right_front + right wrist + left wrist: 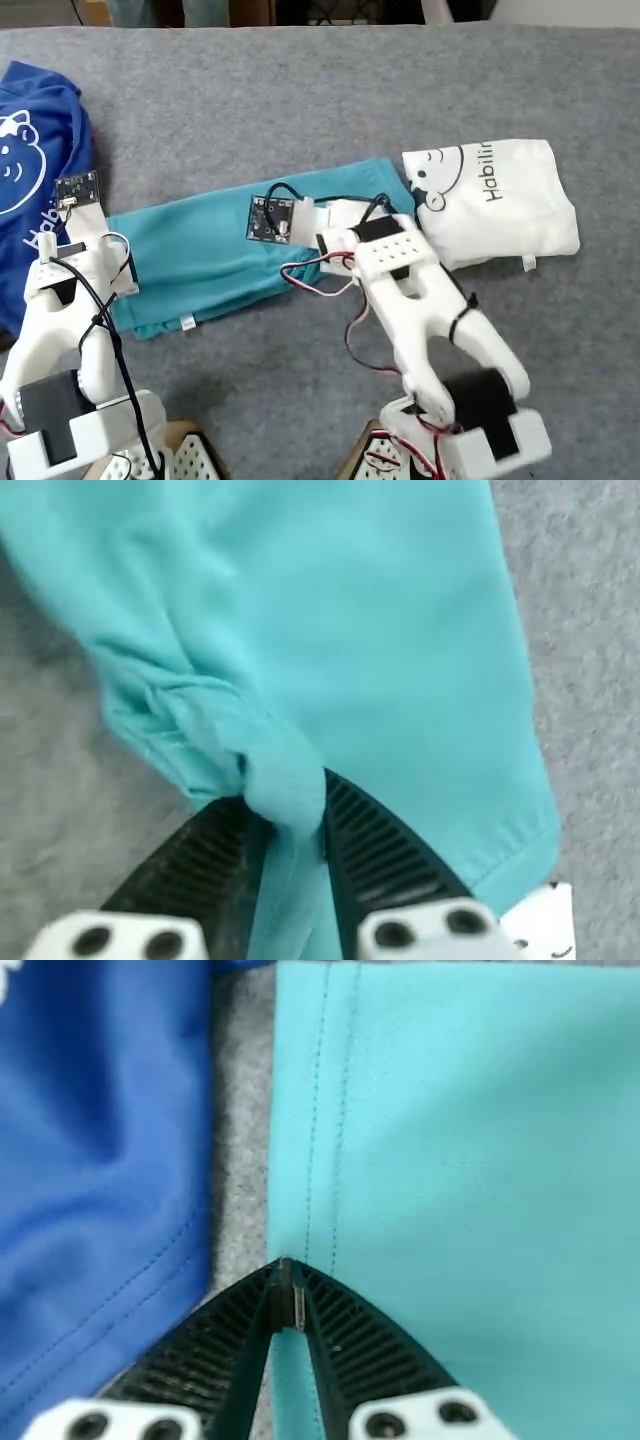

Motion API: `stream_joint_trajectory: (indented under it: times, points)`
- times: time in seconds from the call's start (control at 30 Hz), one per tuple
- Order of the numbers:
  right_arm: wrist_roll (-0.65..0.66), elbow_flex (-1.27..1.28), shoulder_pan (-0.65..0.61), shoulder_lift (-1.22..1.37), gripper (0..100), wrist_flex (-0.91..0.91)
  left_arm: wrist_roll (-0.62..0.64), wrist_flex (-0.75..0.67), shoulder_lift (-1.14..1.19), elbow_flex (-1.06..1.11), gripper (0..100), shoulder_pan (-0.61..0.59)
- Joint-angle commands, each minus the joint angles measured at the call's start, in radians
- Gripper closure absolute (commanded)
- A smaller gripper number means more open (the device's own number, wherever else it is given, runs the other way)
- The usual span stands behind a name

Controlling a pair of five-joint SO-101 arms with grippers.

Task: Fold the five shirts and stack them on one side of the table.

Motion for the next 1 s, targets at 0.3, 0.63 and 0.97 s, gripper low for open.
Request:
stream_joint_trajectory:
  times: [0.3, 0.63, 0.97]
  points:
    - [0.008, -0.203, 0.009, 0.174, 96.7, -0.124, 0.012, 0.008, -0.009, -0.016, 97, -0.013]
    - [0.008, -0.242, 0.017, 0.213, 96.2, -0.124, 0.011, 0.006, -0.009, -0.016, 97, -0.013]
    - [-0.061, -0.349, 0.068, 0.211, 68.9, -0.103, 0.011, 0.006, -0.009, -0.016, 97, -0.013]
